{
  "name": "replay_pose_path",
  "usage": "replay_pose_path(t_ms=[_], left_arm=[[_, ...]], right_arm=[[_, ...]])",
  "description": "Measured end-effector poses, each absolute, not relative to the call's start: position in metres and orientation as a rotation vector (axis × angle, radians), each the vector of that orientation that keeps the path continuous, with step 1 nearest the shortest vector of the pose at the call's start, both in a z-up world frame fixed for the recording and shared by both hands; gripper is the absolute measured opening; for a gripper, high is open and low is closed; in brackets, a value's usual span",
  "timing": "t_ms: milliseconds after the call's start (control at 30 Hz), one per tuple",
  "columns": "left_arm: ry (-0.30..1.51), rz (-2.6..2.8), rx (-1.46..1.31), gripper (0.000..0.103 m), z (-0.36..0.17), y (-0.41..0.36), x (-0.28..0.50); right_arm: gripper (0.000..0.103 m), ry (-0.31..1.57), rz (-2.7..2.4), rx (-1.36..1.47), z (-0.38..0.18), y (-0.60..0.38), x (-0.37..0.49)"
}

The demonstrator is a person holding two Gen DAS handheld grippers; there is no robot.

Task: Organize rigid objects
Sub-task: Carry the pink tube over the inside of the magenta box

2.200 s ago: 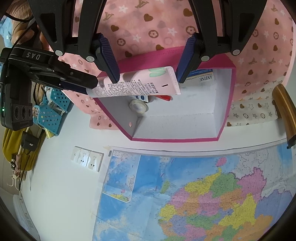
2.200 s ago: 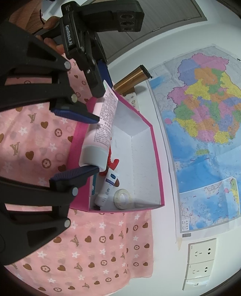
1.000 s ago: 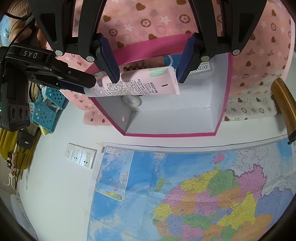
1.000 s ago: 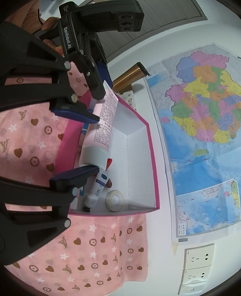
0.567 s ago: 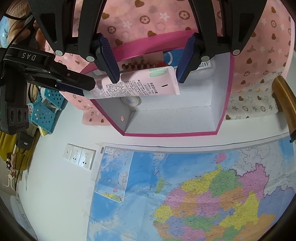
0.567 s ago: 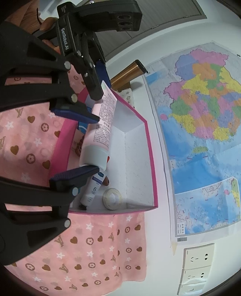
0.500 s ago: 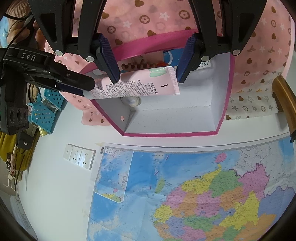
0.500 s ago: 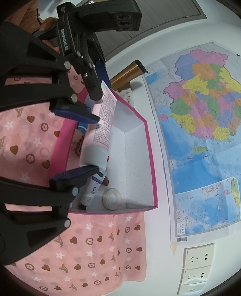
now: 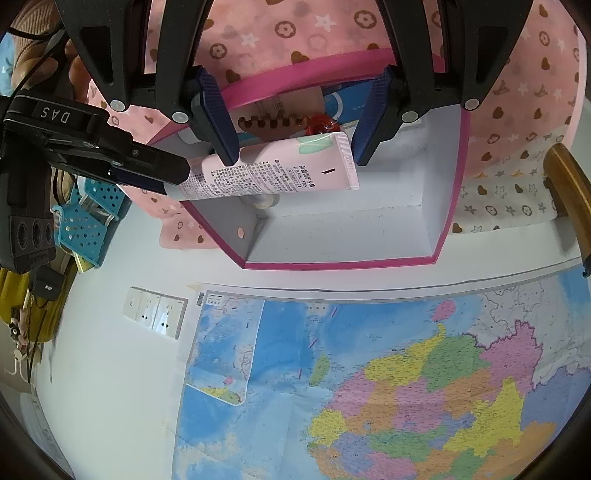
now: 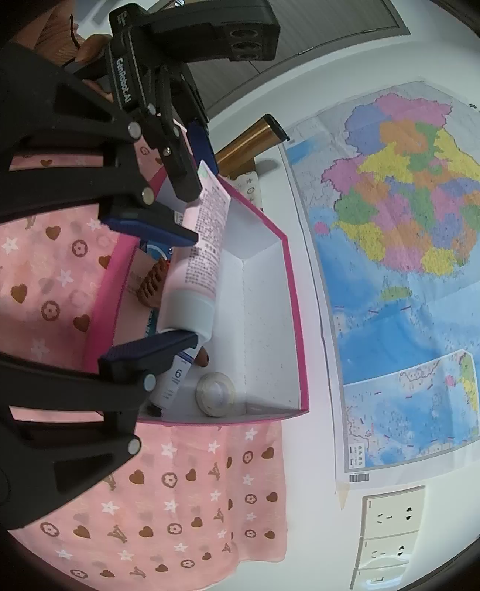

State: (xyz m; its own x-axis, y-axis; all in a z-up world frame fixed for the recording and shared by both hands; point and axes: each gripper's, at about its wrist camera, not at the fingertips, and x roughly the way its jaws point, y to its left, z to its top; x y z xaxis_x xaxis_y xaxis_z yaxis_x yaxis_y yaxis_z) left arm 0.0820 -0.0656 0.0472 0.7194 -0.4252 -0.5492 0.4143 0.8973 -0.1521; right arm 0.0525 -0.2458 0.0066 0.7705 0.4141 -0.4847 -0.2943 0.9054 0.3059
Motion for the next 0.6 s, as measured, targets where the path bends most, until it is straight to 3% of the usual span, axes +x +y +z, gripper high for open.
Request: replay_pose_path(t_ms=[600], left_arm=[[0.616, -0.462, -0.010, 0.064, 0.047, -0.071, 0.093]], right_arm=[[0.052, 0.575, 0.383, 0.233, 0.008, -0.249, 0.063]])
